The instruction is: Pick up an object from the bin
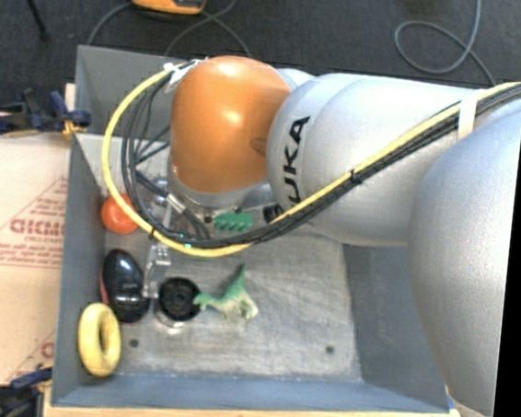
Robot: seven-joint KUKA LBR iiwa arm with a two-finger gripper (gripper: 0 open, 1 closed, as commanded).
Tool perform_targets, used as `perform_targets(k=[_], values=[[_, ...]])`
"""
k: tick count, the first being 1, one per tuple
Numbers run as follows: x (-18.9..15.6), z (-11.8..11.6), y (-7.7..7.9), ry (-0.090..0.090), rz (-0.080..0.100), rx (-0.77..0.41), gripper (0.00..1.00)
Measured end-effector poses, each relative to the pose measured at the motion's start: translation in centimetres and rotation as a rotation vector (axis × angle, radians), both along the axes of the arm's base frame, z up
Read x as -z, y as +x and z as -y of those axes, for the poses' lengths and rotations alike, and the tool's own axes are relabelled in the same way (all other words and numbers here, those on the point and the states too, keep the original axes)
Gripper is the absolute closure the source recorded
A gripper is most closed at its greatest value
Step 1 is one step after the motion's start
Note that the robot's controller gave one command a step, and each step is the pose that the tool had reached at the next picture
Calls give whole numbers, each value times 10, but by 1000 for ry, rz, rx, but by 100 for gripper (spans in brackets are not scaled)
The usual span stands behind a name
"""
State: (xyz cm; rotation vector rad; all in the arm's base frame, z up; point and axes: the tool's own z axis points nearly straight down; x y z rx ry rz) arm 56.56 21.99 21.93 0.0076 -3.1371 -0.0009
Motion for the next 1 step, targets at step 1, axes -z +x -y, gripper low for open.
perform_targets(k=[1], values=[[-5, 1, 2, 2, 8, 4, 0]])
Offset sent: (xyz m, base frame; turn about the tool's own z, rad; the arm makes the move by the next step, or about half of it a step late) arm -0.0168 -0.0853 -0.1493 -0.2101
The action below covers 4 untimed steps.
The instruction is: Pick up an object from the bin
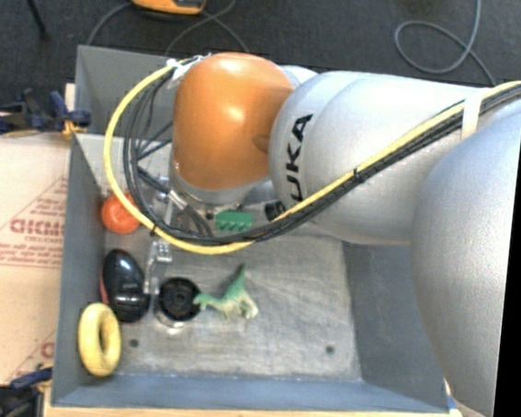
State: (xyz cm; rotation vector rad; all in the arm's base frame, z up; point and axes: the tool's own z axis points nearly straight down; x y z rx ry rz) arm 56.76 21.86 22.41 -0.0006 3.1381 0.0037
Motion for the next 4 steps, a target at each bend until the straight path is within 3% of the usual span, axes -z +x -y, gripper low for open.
perform_targets(k=[1, 2, 3, 4], values=[[60, 34, -7, -1, 3, -87, 0], [143, 61, -25, 0, 2, -67, 0], [141, 62, -21, -3, -2, -219, 0], [105, 61, -14, -3, 6, -422, 0]])
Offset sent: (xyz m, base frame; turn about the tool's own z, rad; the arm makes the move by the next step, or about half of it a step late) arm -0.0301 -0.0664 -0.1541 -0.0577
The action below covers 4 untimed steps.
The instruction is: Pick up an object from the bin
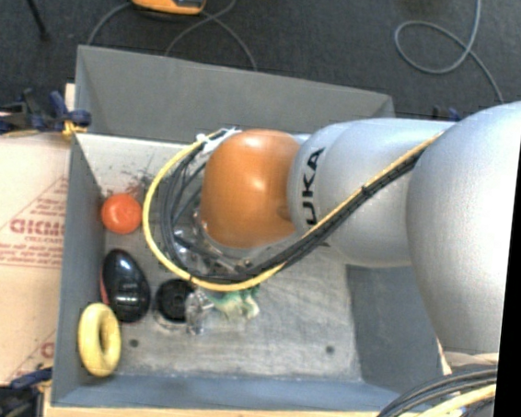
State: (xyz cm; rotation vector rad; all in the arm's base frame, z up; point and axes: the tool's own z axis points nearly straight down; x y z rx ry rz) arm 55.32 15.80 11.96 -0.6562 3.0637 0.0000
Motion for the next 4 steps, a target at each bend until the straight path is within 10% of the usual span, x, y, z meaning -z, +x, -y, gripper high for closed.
perform_targets(k=[1, 4], values=[[41, -9, 11, 3, -19, 526, 100], [21, -7, 9, 2, -13, 527, 100]])
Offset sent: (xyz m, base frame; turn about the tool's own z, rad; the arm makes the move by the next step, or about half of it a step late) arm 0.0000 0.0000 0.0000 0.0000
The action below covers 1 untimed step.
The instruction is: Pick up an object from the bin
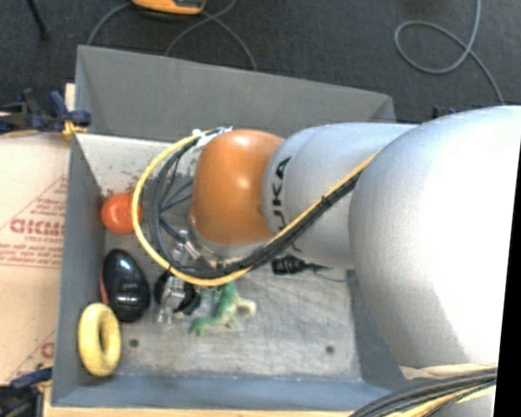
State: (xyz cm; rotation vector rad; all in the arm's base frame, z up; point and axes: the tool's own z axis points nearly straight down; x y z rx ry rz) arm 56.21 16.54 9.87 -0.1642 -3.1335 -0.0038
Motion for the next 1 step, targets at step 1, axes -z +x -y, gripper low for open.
perform_targets(k=[1], values=[[-22, 1, 0, -2, 1, 0, 100]])
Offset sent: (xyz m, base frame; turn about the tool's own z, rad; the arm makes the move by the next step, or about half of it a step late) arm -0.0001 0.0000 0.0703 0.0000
